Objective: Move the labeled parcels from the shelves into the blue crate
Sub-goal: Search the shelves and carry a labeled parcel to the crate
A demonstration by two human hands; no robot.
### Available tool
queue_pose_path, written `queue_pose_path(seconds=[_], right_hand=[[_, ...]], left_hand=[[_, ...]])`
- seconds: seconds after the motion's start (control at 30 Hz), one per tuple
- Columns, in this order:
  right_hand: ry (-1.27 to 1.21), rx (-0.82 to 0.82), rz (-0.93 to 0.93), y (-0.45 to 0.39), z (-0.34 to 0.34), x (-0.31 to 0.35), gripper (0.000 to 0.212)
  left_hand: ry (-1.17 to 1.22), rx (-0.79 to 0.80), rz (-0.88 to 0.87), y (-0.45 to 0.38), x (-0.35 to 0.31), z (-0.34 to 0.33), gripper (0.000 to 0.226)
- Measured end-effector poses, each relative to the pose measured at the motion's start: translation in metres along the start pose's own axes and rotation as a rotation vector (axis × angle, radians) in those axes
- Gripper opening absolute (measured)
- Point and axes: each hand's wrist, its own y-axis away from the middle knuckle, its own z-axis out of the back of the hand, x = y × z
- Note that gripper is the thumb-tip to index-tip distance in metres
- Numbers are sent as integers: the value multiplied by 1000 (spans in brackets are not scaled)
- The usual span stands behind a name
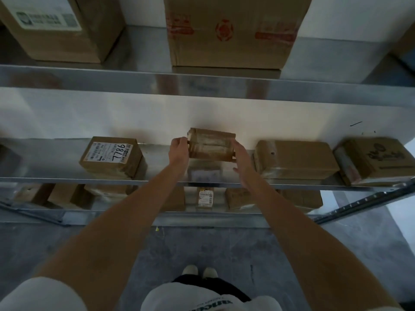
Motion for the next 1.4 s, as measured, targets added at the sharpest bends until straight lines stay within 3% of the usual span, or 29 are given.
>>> queue_pose_path(seconds=[0.13,0.33,0.5,0.77,0.97,1.07,1.2,1.3,1.4], right_hand=[[-2,-48,26,-2,3,-2,50],[-163,8,-40,7,-1,1,47],[-88,-10,-72,7,0,-6,39],[-96,14,-46,10,-2,-5,28],[90,151,-46,6,15,8,46],[297,263,-21,6,22,26,41],[467,393,33,0,9,48,55],[504,426,52,-8,2,47,65],[315,288,89,-8,1,39,73]], left_hand=[[-40,58,-20,-2,-5,6,33],[-83,112,-5,1,-3,10,32],[25,189,29,0,-15,17,28],[-103,319,48,2,-10,20,36],[-298,524,183,-7,8,45,100],[-383,520,86,-19,1,54,91],[-362,886,211,-16,-17,44,81],[-316,849,233,-13,-14,39,80],[-86,783,315,-15,5,46,76]])
